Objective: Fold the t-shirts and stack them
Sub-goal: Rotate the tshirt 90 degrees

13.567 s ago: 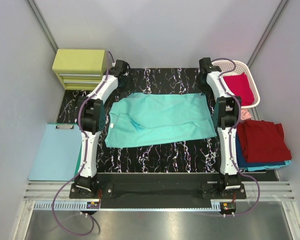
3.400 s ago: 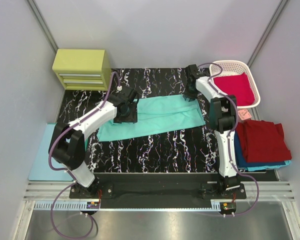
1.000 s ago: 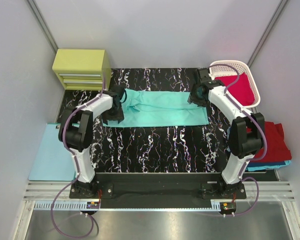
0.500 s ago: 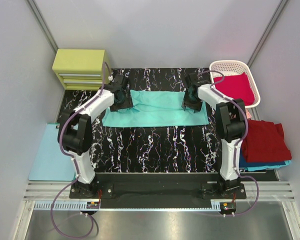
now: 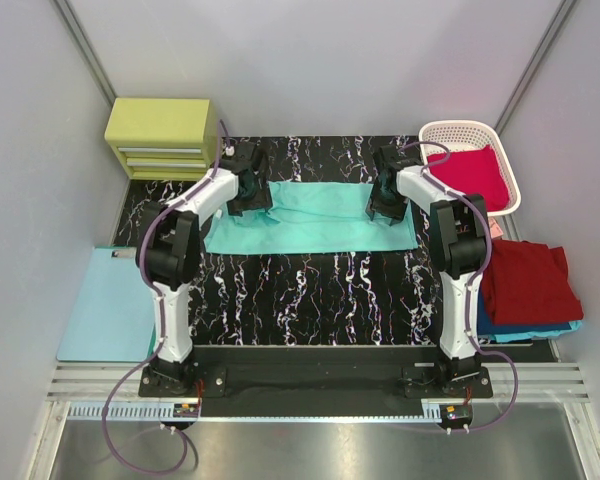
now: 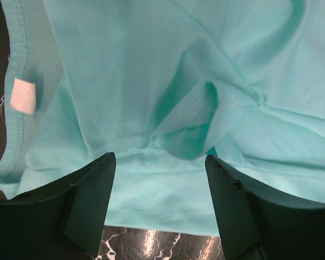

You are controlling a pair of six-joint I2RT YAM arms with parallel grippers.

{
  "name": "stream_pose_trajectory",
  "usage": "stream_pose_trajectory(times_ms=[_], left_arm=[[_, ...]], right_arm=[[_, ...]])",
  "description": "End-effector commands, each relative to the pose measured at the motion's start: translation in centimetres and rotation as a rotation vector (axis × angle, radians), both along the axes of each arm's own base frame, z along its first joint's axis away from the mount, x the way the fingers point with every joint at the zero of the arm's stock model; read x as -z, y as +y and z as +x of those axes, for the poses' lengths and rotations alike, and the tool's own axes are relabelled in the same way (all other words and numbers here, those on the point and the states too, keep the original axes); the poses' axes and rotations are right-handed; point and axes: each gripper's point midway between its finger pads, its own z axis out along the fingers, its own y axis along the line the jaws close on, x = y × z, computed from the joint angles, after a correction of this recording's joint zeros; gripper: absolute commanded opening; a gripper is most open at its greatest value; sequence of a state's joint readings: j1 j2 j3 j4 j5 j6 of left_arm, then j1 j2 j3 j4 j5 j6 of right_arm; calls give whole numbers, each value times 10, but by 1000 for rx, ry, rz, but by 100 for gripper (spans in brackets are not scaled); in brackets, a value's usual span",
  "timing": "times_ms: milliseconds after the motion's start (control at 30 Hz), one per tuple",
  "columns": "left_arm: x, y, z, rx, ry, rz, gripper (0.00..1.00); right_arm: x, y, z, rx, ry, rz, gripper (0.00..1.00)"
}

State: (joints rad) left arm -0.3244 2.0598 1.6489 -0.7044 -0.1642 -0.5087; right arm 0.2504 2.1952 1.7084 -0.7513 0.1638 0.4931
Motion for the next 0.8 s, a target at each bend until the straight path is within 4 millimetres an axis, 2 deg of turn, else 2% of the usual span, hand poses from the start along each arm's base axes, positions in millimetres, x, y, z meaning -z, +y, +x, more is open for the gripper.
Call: stream_pose_trajectory(times_ms=[0,33,167,400,533,600,633,667,700,733,767], left_arm=[[13,2,9,-1,30,-16,72],[24,2,6,-4,64,-19,72],[46,3,-2,-10,122,-16,72],[74,0,-13,-3,219,-25,68],[76,1,-13,12,230,-16,68],[77,0,-11,30,234,-13,68],[73,-3,-4,38,219,-23,68],[73,-5,-2,43,220,-26,68],[79,-6,-3,50,244,-28,68],[71,-14,9,64,223,-56,68],[70,-19,12,77,227,-63,68]], right_arm=[[6,0,0,2,16,2,63],[9,0,-2,4,23,1,63],[19,-3,-13,15,58,-4,63],[34,6,-33,69,134,54,62],[39,15,-57,75,190,79,61],[34,20,-65,64,194,84,61],[35,27,-75,43,210,79,61],[28,30,-78,32,199,82,61],[26,36,-83,19,202,83,61],[25,44,-91,-5,210,84,61],[20,49,-94,-17,206,90,61]])
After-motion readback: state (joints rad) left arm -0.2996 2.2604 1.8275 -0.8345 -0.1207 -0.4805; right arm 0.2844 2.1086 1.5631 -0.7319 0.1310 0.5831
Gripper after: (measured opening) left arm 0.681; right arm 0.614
